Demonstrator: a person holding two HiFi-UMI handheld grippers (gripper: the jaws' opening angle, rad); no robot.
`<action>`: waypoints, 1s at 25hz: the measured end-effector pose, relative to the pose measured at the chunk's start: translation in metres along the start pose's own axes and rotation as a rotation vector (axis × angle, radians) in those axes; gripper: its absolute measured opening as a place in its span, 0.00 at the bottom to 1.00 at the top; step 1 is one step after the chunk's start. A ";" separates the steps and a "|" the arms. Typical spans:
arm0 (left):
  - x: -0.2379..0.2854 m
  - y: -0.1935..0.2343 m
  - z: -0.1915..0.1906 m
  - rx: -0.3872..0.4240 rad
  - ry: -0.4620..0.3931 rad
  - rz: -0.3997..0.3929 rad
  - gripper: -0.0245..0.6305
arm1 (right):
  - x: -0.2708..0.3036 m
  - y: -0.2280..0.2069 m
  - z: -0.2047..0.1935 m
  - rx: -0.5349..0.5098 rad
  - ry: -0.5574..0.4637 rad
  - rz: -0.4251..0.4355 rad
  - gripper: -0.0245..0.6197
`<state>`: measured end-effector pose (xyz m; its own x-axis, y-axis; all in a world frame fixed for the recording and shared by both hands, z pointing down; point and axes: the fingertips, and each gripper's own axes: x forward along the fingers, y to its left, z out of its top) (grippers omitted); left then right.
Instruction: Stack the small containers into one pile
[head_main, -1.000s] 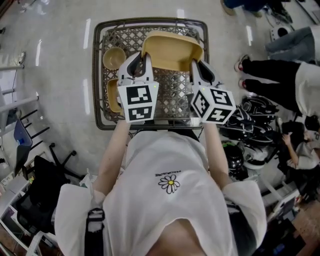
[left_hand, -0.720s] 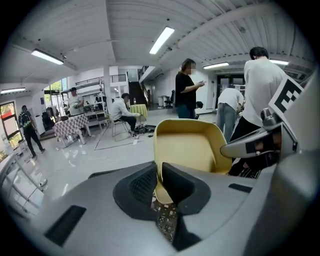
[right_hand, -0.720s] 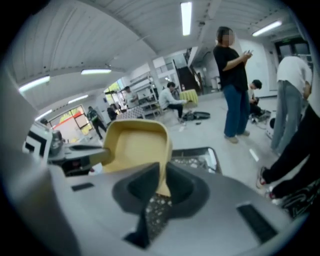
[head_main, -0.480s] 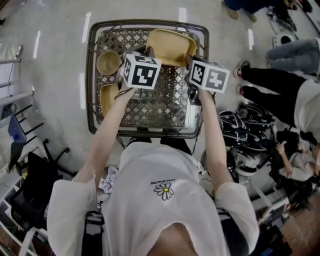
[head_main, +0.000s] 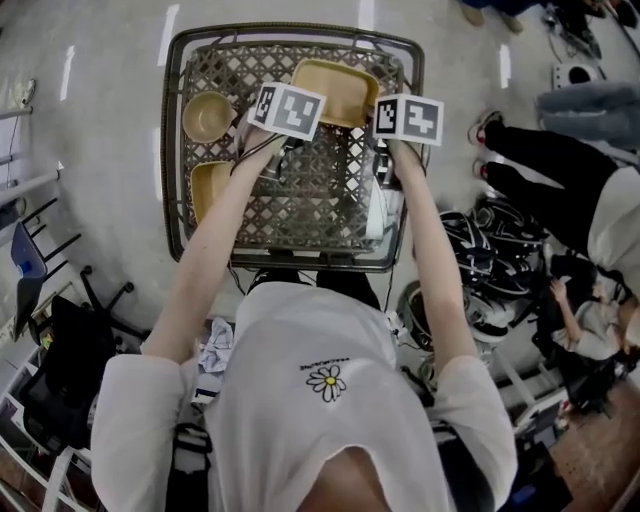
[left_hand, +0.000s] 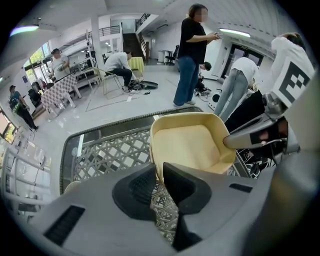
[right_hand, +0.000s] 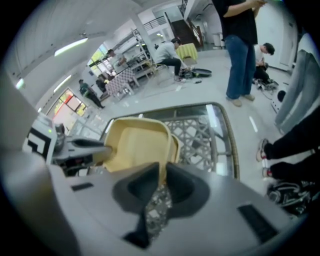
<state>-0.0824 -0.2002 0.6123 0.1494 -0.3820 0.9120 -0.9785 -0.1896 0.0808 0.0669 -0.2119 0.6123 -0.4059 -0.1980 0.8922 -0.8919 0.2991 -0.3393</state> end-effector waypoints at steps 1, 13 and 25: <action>0.003 0.001 -0.002 -0.002 0.012 -0.001 0.14 | 0.002 0.000 -0.002 0.004 0.010 0.003 0.13; 0.039 0.003 -0.019 0.006 0.107 -0.003 0.14 | 0.029 -0.012 -0.016 0.001 0.154 -0.032 0.13; 0.047 0.006 -0.017 0.034 0.096 0.025 0.16 | 0.035 -0.015 -0.014 -0.006 0.118 -0.051 0.14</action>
<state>-0.0834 -0.2038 0.6620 0.1093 -0.2984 0.9482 -0.9761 -0.2123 0.0457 0.0694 -0.2099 0.6528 -0.3335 -0.1021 0.9372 -0.9093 0.2973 -0.2912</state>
